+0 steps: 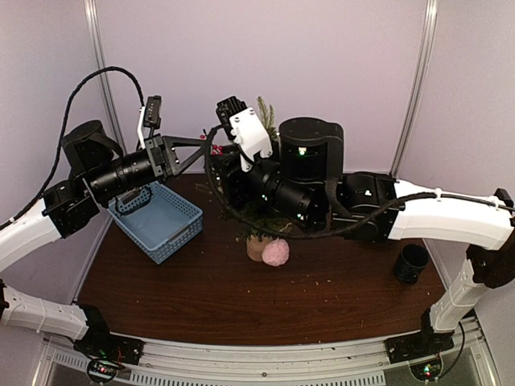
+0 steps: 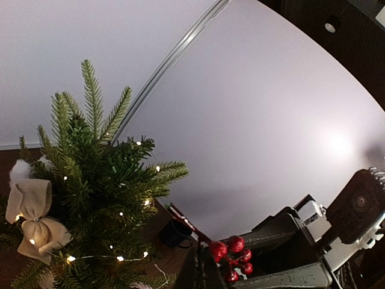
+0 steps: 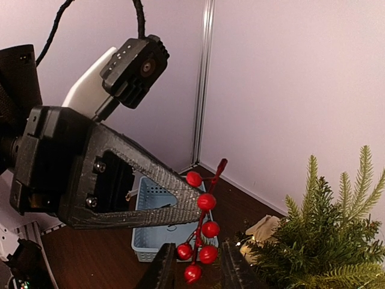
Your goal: Decorate the small christmas tree
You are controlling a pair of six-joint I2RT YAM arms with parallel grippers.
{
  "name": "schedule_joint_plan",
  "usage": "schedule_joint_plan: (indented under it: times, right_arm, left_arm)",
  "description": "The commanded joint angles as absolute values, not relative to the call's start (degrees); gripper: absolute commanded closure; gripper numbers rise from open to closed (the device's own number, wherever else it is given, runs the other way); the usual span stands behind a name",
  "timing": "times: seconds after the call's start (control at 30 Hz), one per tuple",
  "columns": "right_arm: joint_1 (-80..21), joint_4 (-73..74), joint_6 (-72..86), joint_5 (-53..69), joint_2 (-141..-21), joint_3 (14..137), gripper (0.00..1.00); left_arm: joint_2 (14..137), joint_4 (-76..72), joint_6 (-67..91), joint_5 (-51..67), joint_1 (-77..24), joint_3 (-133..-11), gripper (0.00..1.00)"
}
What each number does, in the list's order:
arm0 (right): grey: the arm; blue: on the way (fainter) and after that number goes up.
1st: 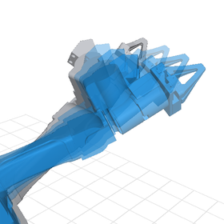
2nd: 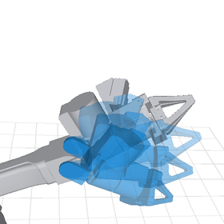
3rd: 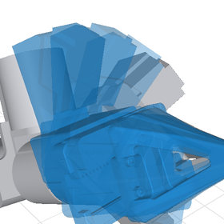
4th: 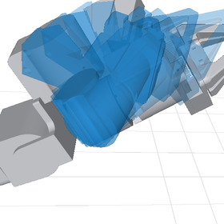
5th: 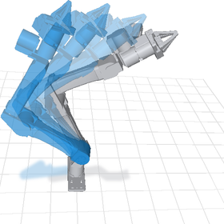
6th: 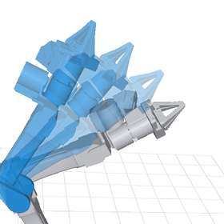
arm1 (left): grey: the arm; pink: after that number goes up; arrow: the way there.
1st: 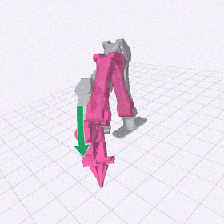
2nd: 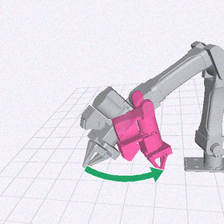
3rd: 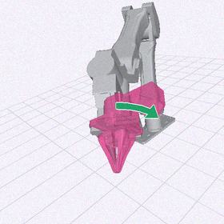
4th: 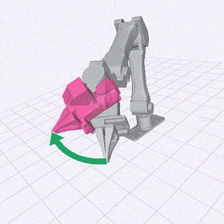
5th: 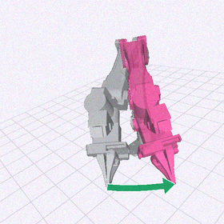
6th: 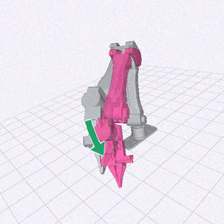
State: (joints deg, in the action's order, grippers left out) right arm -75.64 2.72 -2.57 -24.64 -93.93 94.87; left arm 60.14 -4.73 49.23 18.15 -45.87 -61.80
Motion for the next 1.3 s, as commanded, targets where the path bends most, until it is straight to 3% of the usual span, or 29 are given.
schedule_joint_plan:
  times: [0.0, 0.17, 0.37, 0.5, 0.53, 0.63, 0.8, 1.0, 1.27]
  right_arm:
    - [-75.1, 0.8, -2.3, -24.7, -93.1, 94.0, 0.76]
    - [-75.0, 0.2, -3.2, -24.5, -93.0, 94.1, 0.83]
    - [-74.8, 0.2, -3.9, -24.4, -92.4, 93.8, 1.0]
    - [-74.8, 0.2, -4.5, -25.2, -91.6, 93.6, 1.0]
    - [-74.7, 0.2, -4.6, -25.3, -91.3, 93.6, 1.0]
    - [-74.8, 2.2, -4.9, -26.0, -89.9, 93.9, 1.0]
    - [-74.7, 12.5, -2.7, -27.4, -85.2, 94.5, 1.0]
    - [-74.6, 33.4, 5.1, -30.9, -80.3, 100.6, 1.0]
    - [-71.8, 57.3, 12.9, -28.9, -85.9, 118.4, 1.0]
  left_arm:
    - [60.8, -9.2, 49.5, 18.6, -46.2, -61.3, 1.0]
    - [61.5, -8.8, 49.4, 19.0, -46.2, -61.5, 1.0]
    - [61.8, -8.5, 49.0, 19.1, -46.2, -61.7, 1.0]
    - [61.7, -7.7, 48.6, 18.6, -46.2, -61.9, 0.99]
    - [61.7, -7.2, 48.6, 18.6, -46.2, -62.1, 0.87]
    - [61.5, -5.4, 49.2, 18.4, -46.2, -62.5, 0.37]
    - [59.4, -2.0, 48.1, 15.4, -46.1, -62.3, 0.05]
    - [58.2, 5.6, 44.7, 10.3, -46.1, -63.2, 0.02]
    - [59.1, 7.5, 43.3, 7.0, -46.1, -62.7, 0.02]
